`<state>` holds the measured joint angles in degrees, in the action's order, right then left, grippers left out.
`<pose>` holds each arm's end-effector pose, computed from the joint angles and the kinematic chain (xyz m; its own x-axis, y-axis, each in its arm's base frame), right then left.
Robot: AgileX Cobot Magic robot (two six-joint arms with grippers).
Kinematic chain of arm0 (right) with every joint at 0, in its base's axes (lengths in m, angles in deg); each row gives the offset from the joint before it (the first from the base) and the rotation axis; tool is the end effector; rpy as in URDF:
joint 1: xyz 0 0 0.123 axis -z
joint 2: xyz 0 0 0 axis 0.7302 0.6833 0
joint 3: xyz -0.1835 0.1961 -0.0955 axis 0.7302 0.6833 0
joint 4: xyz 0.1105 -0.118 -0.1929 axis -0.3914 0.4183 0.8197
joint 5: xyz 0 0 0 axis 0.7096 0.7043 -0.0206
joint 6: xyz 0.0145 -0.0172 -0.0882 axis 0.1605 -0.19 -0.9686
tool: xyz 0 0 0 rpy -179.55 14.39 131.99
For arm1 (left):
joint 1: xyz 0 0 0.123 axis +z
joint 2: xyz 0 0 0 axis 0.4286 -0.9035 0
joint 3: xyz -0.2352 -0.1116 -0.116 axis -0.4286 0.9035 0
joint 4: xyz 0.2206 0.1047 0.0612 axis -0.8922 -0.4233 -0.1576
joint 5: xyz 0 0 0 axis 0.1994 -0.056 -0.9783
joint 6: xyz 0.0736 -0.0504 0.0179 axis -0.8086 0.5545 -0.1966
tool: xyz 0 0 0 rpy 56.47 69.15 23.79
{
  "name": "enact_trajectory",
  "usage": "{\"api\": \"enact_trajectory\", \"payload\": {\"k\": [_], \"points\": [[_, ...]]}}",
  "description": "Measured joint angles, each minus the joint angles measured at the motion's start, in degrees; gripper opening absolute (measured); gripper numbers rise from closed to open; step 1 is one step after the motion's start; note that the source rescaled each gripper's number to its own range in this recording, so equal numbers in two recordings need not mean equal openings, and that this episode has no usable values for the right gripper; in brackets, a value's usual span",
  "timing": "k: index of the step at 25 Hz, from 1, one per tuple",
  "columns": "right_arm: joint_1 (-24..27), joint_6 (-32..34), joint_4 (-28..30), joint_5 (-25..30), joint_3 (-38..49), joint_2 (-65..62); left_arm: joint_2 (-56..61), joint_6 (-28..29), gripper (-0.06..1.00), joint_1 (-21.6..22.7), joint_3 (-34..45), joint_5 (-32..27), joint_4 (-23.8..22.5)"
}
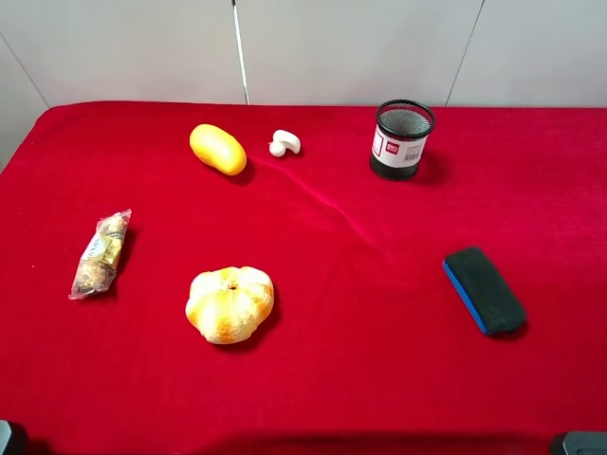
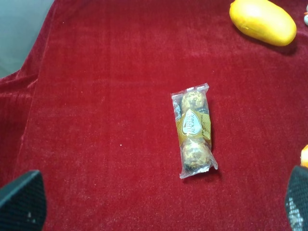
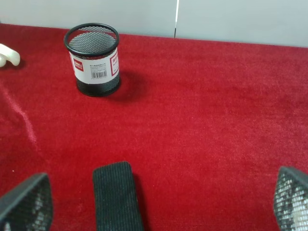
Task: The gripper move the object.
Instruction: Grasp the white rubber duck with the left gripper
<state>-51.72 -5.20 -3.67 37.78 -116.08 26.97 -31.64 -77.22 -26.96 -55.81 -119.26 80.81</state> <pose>-0.0046 0.0019 0.2808 -0.4073 -0.0580 -0.9114 -0.1154 0.9933 -0.0117 -0.0038 0.0020 0.2750 -0.4564 0.0421 -0.8888 0.0225 0.9991 0.0357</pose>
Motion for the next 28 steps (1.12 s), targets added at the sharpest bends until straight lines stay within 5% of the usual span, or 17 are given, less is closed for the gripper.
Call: {"api": "enact_trajectory", "payload": {"k": [22,28], "points": [[0.00,0.00,0.00,0.00,0.00,0.00,-0.32,0.00,0.97,0.00,-3.96,0.39,0.00],[0.00,0.00,0.00,0.00,0.00,0.00,-9.71,0.00,0.97,0.04,-7.07,0.45,0.00]]}}
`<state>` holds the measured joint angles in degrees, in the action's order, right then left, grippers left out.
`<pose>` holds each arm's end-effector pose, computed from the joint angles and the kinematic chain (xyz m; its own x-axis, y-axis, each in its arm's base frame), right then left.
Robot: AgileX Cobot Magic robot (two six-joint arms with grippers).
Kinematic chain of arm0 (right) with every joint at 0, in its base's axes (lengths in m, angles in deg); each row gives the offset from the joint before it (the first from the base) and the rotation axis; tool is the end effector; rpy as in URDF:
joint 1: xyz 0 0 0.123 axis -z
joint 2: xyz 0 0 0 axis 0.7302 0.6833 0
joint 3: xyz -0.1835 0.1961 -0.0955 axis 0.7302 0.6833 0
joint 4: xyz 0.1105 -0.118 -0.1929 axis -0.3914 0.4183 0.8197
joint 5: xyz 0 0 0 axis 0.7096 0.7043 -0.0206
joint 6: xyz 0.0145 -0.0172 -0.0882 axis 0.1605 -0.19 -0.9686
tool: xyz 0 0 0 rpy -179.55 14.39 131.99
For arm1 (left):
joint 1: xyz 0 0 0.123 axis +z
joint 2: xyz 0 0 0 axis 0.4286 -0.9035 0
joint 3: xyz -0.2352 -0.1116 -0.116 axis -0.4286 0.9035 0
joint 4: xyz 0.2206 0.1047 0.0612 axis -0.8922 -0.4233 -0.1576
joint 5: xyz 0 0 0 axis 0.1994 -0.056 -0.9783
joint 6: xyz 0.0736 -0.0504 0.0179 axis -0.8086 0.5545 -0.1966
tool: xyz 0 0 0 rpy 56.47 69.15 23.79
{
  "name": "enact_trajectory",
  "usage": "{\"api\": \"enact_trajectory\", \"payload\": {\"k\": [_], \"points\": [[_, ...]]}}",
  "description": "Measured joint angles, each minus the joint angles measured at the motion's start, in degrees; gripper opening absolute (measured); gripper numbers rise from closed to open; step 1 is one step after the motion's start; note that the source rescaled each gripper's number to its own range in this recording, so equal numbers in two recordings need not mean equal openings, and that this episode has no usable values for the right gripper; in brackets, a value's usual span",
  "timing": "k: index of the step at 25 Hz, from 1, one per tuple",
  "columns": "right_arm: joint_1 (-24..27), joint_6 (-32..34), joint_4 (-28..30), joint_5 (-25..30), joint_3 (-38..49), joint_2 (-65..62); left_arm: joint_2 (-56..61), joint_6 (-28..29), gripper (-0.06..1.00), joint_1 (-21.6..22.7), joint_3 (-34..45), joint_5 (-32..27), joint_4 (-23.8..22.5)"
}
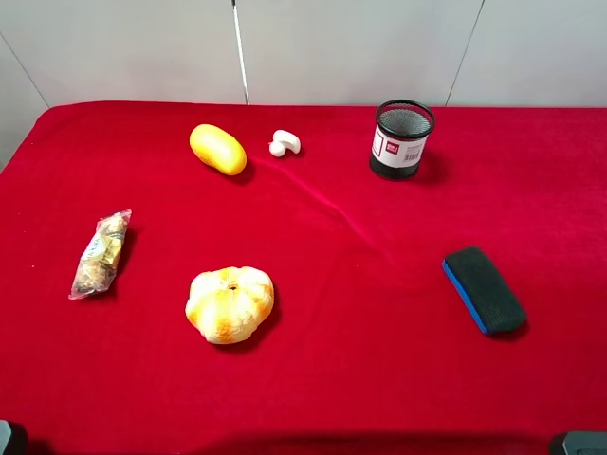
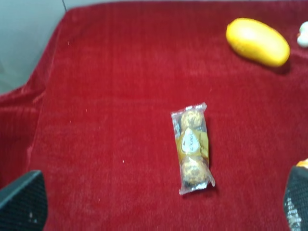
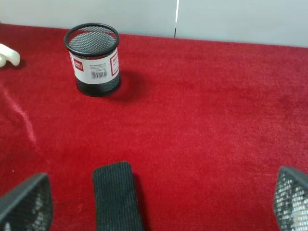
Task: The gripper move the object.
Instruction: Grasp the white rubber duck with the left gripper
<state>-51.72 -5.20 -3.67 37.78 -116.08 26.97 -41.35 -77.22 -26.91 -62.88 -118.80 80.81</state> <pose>-0.0046 0.0019 0.2808 -0.4073 -0.0580 -0.9114 -0.1154 0.9933 -0.0117 0.0119 0.0016 0.3098 -0.4898 0.0427 -0.8708 0.0232 0.9991 0.0360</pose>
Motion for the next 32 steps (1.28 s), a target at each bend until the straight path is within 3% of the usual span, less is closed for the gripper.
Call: {"api": "enact_trajectory", "payload": {"k": [6,15,25,32], "points": [[0.00,0.00,0.00,0.00,0.00,0.00,-12.04,-0.63,0.97,0.07,-4.32,0.17,0.94],[0.00,0.00,0.00,0.00,0.00,0.00,-28.12,-8.54,0.97,0.07,-12.71,0.22,6.06],[0.00,0.00,0.00,0.00,0.00,0.00,-42.00,-9.89,0.97,-0.12,-19.47,0.19,9.00],[0.00,0.00,0.00,0.00,0.00,0.00,-52.28,-10.39,0.97,-3.52,-24.77,0.24,9.00]]}}
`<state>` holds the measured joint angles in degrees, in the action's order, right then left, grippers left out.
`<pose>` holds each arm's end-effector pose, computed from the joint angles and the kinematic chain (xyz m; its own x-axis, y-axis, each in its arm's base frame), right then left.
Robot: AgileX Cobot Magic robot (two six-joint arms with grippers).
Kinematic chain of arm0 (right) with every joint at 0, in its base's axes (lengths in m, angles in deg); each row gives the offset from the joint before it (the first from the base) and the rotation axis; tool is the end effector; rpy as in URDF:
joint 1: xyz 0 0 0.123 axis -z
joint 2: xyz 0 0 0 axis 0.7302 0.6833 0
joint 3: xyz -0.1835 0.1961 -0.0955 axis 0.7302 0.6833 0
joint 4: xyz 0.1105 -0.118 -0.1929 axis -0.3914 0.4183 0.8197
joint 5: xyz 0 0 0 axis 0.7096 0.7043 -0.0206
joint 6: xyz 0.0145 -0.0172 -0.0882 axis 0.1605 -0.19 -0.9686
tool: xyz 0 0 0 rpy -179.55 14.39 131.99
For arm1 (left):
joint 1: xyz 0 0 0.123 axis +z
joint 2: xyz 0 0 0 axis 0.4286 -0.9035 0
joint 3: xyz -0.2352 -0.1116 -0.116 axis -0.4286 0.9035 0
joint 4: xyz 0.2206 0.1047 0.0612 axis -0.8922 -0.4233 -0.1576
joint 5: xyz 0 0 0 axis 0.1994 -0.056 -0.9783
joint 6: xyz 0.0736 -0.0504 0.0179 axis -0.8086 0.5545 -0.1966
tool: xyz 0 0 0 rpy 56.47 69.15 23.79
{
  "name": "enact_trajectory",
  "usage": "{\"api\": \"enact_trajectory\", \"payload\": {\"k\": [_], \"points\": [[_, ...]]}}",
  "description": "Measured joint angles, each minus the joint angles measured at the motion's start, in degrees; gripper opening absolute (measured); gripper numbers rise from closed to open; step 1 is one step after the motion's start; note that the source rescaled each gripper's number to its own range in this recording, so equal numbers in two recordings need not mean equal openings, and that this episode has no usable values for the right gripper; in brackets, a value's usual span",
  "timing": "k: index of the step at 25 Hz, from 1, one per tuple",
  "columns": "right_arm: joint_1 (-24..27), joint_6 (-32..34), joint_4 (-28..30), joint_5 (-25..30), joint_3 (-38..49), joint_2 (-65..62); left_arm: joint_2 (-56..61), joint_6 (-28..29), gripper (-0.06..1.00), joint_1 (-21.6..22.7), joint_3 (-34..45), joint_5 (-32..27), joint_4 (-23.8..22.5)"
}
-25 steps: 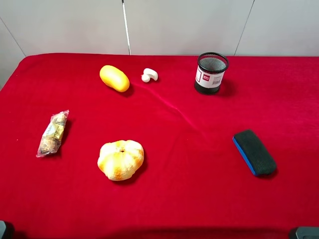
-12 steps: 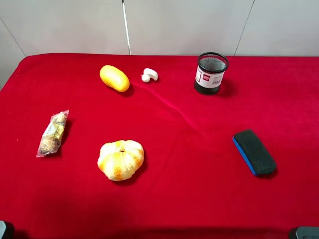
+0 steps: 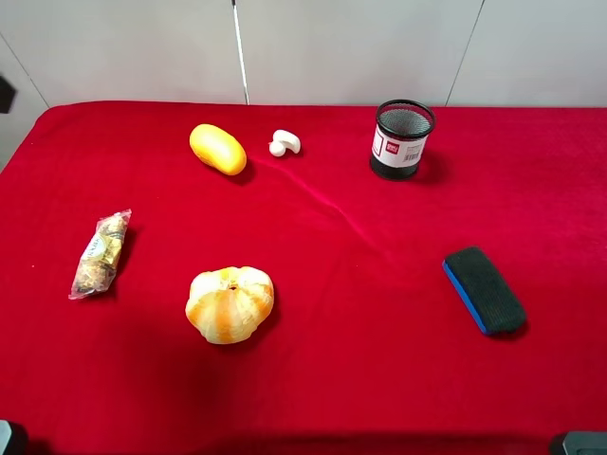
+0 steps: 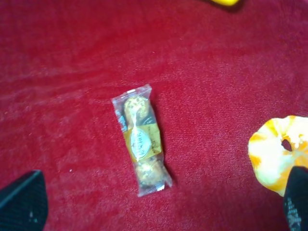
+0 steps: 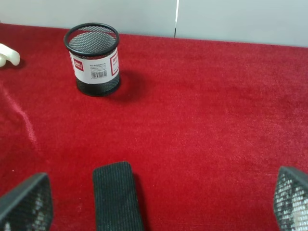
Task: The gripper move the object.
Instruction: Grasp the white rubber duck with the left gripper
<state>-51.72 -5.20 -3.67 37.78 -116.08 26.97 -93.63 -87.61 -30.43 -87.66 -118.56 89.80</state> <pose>-0.0046 0.0019 0.2808 -0.4073 -0.0580 -0.9114 -0.1154 0.9933 -0.0117 0.1982 -0.0279 0.3503 -0.8029 0.2019 -0.5609 0.2582 0.9658 -0.0219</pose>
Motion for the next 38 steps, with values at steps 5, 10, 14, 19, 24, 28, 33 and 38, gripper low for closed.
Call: {"api": "enact_trajectory", "payload": {"k": [5,10,14,19,24,28,33,38], "points": [[0.00,0.00,0.00,0.00,0.00,0.00,-8.68,-0.19,0.97,-2.22,-4.85,0.06,0.00],[0.00,0.00,0.00,0.00,0.00,0.00,-16.95,-2.17,0.97,-4.73,-10.61,0.06,-0.05],[0.00,0.00,0.00,0.00,0.00,0.00,-23.80,-3.41,0.97,-5.99,-15.55,-0.54,-0.05],[0.00,0.00,0.00,0.00,0.00,0.00,-32.12,-4.87,0.97,-6.81,-22.74,-3.22,0.21],[0.00,0.00,0.00,0.00,0.00,0.00,-39.57,-6.03,0.97,-9.28,-29.28,-4.46,0.26],[0.00,0.00,0.00,0.00,0.00,0.00,-45.78,-7.31,0.97,-11.33,-34.01,-4.82,0.26],[0.00,0.00,0.00,0.00,0.00,0.00,-53.30,-8.81,0.97,-13.71,-40.96,-6.02,0.26],[0.00,0.00,0.00,0.00,0.00,0.00,-59.96,-9.80,0.97,-15.40,-47.64,-6.52,0.26]]}}
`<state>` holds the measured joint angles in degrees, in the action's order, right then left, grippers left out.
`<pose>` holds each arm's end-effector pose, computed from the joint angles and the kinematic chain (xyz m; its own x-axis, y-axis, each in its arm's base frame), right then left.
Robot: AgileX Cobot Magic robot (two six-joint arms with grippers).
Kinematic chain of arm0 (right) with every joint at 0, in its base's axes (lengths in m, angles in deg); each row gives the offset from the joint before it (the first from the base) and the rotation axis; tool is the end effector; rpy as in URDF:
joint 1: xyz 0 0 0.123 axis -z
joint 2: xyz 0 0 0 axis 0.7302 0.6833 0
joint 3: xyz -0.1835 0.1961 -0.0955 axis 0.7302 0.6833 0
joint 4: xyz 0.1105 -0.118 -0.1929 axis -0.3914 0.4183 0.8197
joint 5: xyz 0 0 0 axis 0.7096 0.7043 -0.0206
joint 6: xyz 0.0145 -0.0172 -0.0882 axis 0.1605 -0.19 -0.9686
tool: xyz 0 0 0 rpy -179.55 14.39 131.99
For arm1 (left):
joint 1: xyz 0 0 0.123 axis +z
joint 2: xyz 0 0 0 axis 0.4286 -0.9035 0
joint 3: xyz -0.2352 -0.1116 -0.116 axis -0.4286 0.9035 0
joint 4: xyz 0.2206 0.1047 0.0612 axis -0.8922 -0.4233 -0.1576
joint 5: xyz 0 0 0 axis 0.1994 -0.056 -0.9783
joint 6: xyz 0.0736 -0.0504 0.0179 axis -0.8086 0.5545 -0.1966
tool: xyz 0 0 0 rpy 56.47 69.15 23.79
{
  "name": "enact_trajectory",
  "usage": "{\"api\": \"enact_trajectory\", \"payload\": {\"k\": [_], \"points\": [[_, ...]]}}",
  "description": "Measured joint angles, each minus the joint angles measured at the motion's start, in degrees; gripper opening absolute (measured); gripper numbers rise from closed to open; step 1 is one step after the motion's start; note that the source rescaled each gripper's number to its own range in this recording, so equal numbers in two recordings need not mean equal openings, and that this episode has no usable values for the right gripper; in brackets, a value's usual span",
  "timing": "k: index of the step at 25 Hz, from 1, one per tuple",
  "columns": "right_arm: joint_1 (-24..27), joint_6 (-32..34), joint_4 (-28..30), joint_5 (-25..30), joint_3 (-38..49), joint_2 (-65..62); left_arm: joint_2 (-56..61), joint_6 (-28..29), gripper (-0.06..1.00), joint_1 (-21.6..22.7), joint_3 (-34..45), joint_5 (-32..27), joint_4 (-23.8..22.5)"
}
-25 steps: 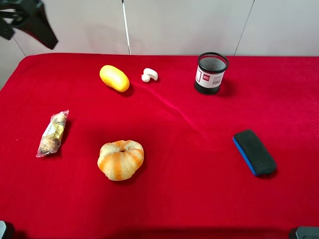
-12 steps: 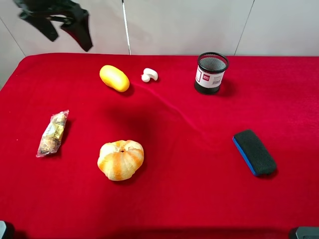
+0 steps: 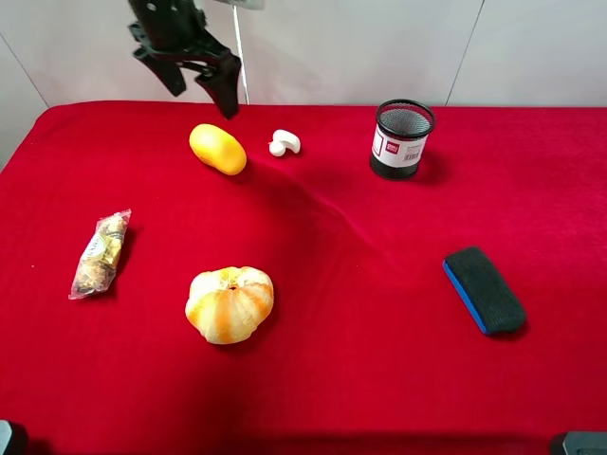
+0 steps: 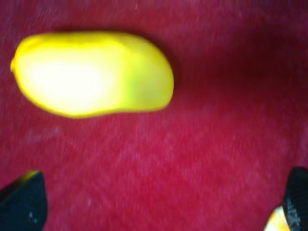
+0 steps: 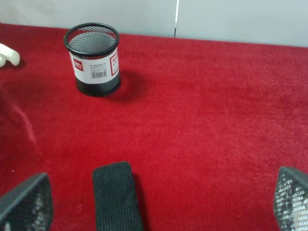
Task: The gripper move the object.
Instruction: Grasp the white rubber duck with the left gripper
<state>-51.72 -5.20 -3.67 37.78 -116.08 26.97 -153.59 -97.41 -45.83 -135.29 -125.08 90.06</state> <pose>-0.0046 0.0019 0.2808 -0.4073 -0.0580 -0.9114 -0.1154 0.9933 -0.0117 0.4228 -0.1698 0.2368 -0.7454 0.6054 -0.2790 0.6383 0.7689 -0.0369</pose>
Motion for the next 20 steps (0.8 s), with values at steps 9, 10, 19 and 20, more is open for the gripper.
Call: {"api": "enact_trajectory", "payload": {"k": [9,10,19,20], "points": [[0.00,0.00,0.00,0.00,0.00,0.00,-9.32,-3.57,0.97,-2.37,-7.36,0.47,0.05],[0.00,0.00,0.00,0.00,0.00,0.00,-10.16,-4.02,0.97,-2.48,-7.82,0.79,0.05],[0.00,0.00,0.00,0.00,0.00,0.00,-16.29,-8.51,0.97,-4.09,-12.20,5.34,0.60],[0.00,0.00,0.00,0.00,0.00,0.00,-16.72,-8.95,0.97,-4.38,-12.33,5.96,0.65]]}}
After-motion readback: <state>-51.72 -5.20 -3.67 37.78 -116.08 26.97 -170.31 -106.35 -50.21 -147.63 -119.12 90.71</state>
